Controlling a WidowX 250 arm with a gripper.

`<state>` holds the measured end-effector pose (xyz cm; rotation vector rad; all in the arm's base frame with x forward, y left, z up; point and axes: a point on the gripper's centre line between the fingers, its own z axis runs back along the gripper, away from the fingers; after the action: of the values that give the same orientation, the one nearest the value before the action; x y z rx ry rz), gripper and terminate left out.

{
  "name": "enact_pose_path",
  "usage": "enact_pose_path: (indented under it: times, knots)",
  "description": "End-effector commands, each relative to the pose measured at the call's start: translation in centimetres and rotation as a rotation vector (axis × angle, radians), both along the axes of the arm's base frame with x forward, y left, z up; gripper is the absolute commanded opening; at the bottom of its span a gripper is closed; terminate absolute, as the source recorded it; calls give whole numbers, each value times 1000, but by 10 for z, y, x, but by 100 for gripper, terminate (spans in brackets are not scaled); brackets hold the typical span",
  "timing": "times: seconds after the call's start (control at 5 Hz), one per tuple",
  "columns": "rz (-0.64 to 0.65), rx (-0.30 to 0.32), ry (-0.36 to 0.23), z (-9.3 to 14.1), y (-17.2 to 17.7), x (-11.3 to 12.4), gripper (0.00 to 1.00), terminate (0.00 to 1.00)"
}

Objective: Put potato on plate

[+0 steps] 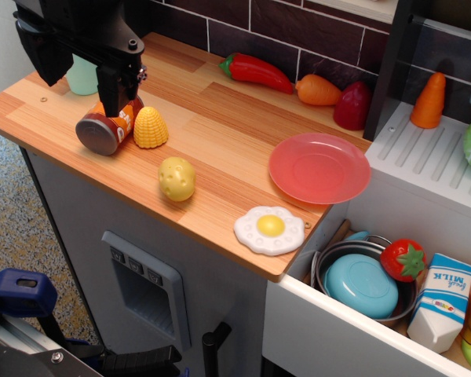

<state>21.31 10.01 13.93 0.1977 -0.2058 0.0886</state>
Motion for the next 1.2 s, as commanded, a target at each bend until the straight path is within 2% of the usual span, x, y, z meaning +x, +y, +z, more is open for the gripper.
enact_pose_path:
  times: [0.0,0.2,0.4,0.8,1.0]
  knots:
    - [0,0,0,0,0,0,100,0]
    - [22,-33,29,-8,-22,10,100,0]
    - [35,-40,35,-17,-41,11,100,0]
    - [51,-55,1,-62,-49,9,100,0]
    - [35,-76,-13,-72,-49,17,100,0]
